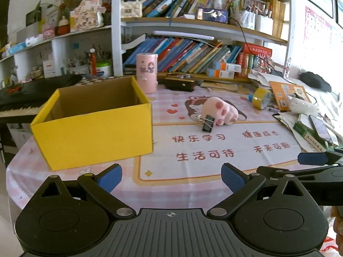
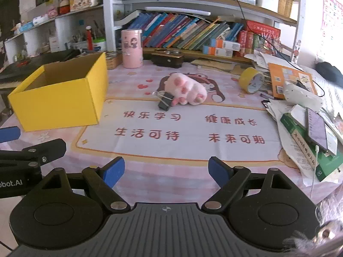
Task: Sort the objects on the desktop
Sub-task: 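Withdraw both tools from the box back toward the plush paw, then close the left tool on the black binder clip while the right tool closes on the pink plush paw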
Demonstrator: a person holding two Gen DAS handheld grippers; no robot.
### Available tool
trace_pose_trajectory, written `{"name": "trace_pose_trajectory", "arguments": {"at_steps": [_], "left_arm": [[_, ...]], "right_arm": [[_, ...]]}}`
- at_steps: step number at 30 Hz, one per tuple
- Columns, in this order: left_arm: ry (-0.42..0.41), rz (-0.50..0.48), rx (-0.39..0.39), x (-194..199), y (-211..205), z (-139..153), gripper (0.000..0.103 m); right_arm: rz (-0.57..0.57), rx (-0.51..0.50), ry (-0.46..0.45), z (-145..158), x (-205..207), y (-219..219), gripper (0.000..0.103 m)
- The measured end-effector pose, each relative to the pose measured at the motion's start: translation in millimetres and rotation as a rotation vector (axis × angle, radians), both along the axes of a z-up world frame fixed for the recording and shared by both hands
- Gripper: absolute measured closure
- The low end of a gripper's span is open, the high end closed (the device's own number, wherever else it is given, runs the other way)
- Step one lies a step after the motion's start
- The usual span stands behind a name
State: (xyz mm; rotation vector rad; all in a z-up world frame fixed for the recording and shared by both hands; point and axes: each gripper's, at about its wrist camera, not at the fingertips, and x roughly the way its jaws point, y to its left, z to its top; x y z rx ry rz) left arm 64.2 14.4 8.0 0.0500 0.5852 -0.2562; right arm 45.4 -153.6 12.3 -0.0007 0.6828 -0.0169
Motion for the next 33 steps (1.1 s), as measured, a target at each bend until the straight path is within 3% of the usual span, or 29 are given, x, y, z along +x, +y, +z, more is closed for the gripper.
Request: {"name": "trace_pose_trajectory", "arguments": {"at_steps": [21, 33], "left_arm": [[0.056, 0.004, 0.017, 59.7, -61.4, -10.8, 0.003], [0.081, 0.072, 0.028, 93.3, -99.0, -13.5, 0.003]], "right_arm": [[0.0, 0.004, 0.062, -8.2, 65.1, -59.9, 0.018], [0.074, 0.012, 0.084, -10.8, 117.1, -96.5, 0.018]]}}
